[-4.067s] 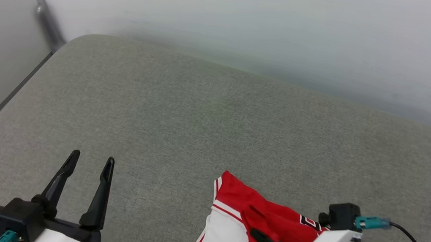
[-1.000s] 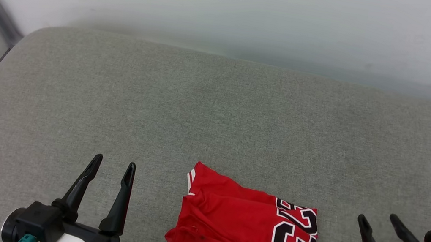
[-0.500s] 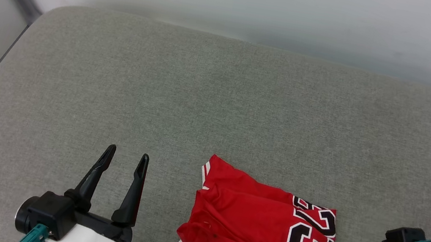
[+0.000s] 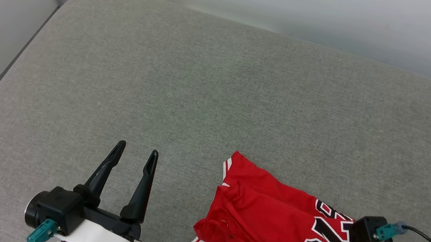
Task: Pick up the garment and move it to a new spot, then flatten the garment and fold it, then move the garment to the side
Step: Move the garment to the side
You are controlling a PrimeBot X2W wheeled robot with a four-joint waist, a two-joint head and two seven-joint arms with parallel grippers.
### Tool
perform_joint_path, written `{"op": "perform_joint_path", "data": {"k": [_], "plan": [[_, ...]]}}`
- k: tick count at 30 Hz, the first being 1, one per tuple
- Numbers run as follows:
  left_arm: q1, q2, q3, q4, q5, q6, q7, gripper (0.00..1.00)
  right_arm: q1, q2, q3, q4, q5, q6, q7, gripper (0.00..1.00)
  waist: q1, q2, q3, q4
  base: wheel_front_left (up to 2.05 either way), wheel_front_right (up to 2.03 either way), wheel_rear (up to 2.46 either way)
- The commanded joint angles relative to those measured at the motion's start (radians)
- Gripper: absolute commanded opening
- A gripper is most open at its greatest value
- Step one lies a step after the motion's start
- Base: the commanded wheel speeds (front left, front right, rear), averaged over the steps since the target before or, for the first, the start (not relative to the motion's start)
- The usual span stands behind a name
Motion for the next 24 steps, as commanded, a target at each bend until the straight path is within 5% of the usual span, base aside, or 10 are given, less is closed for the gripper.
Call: {"op": "perform_joint_path", "data": {"k": [1, 5, 6, 7, 8, 17, 24], "plan": [[-0.014, -0.001, -0.004, 0.002, 0.003, -0.002, -0.003, 1.0, -0.003, 0.013, 0.019, 0.033, -0.005, 0.0, -0.004, 1.0, 0.0, -0.0001, 0.003, 0.007, 0.0, 0.0, 0.0], [-0.018, 0.001, -0.007, 0.005, 0.005, -0.002, -0.003, 1.0, -0.013, 0.022, 0.045, 0.098, -0.02, 0.0, -0.019, 1.0, 0.0, -0.0001, 0.008, 0.016, 0.0, 0.0, 0.0], [-0.019, 0.001, -0.007, 0.005, 0.005, -0.002, -0.003, 1.0, -0.017, 0.023, 0.046, 0.112, -0.024, 0.0, -0.027, 0.88, 0.0, -0.0001, 0.008, 0.016, 0.0, 0.0, 0.0], [-0.019, 0.002, -0.008, 0.006, 0.004, -0.002, -0.003, 1.0, -0.024, 0.024, 0.052, 0.131, -0.029, 0.0, -0.032, 0.35, 0.0, -0.0001, 0.009, 0.017, 0.0, 0.0, 0.0], [-0.019, 0.003, -0.012, 0.008, 0.004, -0.002, -0.003, 1.0, -0.03, 0.021, 0.066, 0.148, -0.038, 0.0, -0.033, 0.0, 0.0, -0.0001, 0.009, 0.017, 0.0, 0.0, 0.0], [0.0, 0.023, -0.044, 0.022, -0.003, -0.002, -0.002, 1.0, -0.084, -0.041, 0.119, 0.179, -0.074, 0.0, -0.08, 0.0, 0.0, -0.0001, -0.024, -0.016, 0.0, 0.0, 0.0], [0.021, 0.032, -0.064, 0.023, -0.012, -0.002, -0.002, 1.0, -0.181, -0.256, 0.273, 0.104, -0.106, -0.001, -0.013, 0.0, 0.0, -0.0001, -0.033, -0.138, 0.0, 0.0, 0.0]]}}
